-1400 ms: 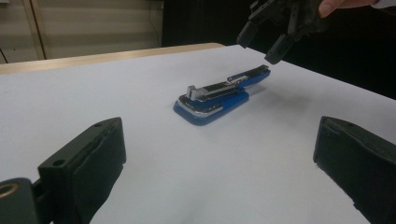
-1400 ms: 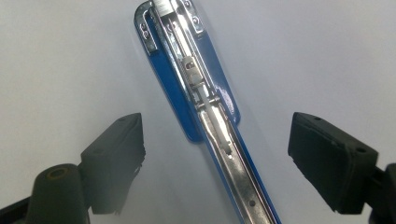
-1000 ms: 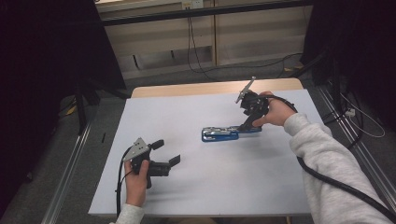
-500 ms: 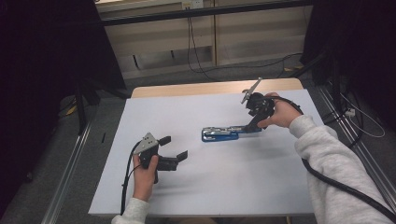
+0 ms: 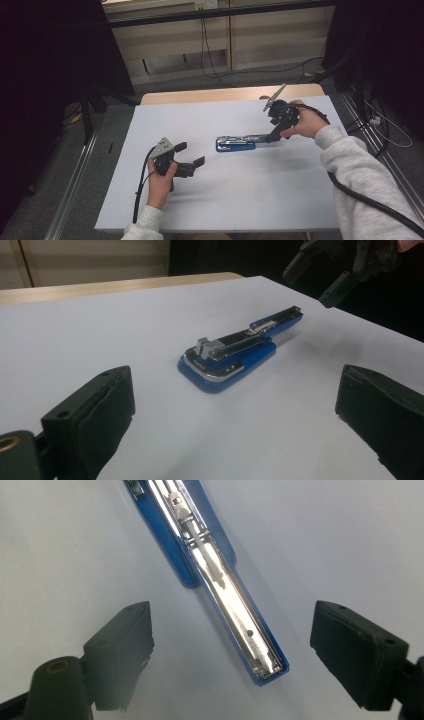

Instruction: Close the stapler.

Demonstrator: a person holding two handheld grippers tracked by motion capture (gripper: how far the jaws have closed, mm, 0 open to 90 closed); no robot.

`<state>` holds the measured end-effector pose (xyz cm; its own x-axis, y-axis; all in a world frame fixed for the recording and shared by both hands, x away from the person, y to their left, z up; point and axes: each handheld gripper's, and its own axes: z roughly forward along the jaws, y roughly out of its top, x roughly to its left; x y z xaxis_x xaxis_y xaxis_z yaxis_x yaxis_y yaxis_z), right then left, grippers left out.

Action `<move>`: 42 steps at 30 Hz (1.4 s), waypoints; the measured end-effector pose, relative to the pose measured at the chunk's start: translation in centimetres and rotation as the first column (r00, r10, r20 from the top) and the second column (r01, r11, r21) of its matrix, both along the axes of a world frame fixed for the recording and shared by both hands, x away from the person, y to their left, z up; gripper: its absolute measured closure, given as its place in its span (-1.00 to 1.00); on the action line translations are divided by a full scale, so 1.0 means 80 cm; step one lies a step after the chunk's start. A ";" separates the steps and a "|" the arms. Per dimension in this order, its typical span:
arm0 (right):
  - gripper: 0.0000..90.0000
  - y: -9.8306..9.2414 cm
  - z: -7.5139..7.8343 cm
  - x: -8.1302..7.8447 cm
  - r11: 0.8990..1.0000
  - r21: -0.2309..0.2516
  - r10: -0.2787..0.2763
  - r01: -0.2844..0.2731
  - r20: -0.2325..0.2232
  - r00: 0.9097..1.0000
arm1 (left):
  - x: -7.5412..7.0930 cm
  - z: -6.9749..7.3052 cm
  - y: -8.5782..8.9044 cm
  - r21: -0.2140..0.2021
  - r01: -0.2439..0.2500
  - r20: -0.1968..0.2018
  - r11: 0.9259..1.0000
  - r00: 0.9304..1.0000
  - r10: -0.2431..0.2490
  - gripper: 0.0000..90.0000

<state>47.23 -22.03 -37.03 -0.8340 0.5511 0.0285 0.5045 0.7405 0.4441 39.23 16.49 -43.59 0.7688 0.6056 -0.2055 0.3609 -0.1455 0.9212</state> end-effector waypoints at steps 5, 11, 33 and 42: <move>-0.63 -0.005 -0.003 -0.002 1.000 -0.001 -0.011 0.011 -0.007 1.000 | 0.005 0.001 -0.006 0.021 0.003 -0.010 1.000 1.000 -0.003 -0.94; -0.63 -0.010 -0.004 -0.003 1.000 -0.001 -0.017 0.017 -0.001 1.000 | 0.014 -0.002 -0.014 0.036 -0.007 -0.017 0.999 1.000 0.008 -0.94; -0.44 -0.028 -0.007 -0.009 0.997 0.020 -0.072 0.072 0.006 0.997 | 0.041 -0.011 -0.035 0.114 -0.030 -0.083 0.993 0.996 0.039 -0.89; -0.06 -0.040 -0.008 -0.014 0.992 0.030 -0.122 0.122 0.011 0.992 | 0.050 -0.013 -0.042 0.131 -0.044 -0.078 0.990 0.995 0.055 -0.54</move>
